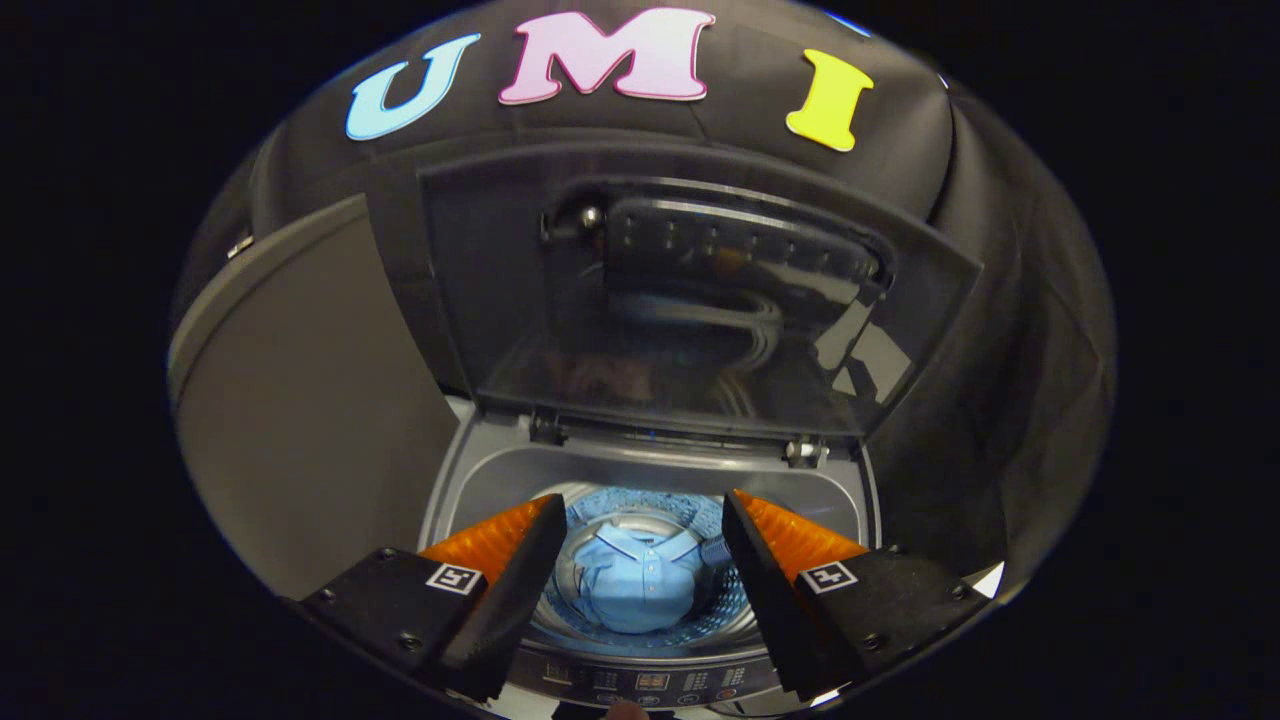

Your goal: Put the clothes into the washing machine and then close the washing machine lid.

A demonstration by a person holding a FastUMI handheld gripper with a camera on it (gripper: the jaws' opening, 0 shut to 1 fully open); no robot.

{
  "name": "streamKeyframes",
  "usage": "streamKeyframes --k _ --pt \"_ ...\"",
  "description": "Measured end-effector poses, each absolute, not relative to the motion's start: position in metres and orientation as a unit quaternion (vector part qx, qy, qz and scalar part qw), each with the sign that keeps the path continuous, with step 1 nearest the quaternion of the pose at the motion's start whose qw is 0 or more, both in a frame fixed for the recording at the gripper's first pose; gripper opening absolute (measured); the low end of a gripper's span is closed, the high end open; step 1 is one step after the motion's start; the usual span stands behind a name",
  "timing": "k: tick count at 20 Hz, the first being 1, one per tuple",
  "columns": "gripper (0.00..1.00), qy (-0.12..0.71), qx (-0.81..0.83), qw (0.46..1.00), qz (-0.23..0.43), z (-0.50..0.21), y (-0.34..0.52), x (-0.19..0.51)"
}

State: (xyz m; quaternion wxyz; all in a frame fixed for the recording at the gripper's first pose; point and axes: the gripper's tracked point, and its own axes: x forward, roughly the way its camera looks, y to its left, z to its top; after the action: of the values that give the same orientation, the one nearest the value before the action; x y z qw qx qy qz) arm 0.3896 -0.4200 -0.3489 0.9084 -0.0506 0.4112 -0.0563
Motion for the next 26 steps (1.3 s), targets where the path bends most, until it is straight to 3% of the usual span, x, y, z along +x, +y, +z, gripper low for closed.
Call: streamKeyframes --k 15,26 --pt "0.99 0.254 -0.039 0.962 -0.090 -0.202 -0.448 0.474" --pt "0.99 0.252 -0.024 0.963 -0.089 -0.196 -0.461 0.581"
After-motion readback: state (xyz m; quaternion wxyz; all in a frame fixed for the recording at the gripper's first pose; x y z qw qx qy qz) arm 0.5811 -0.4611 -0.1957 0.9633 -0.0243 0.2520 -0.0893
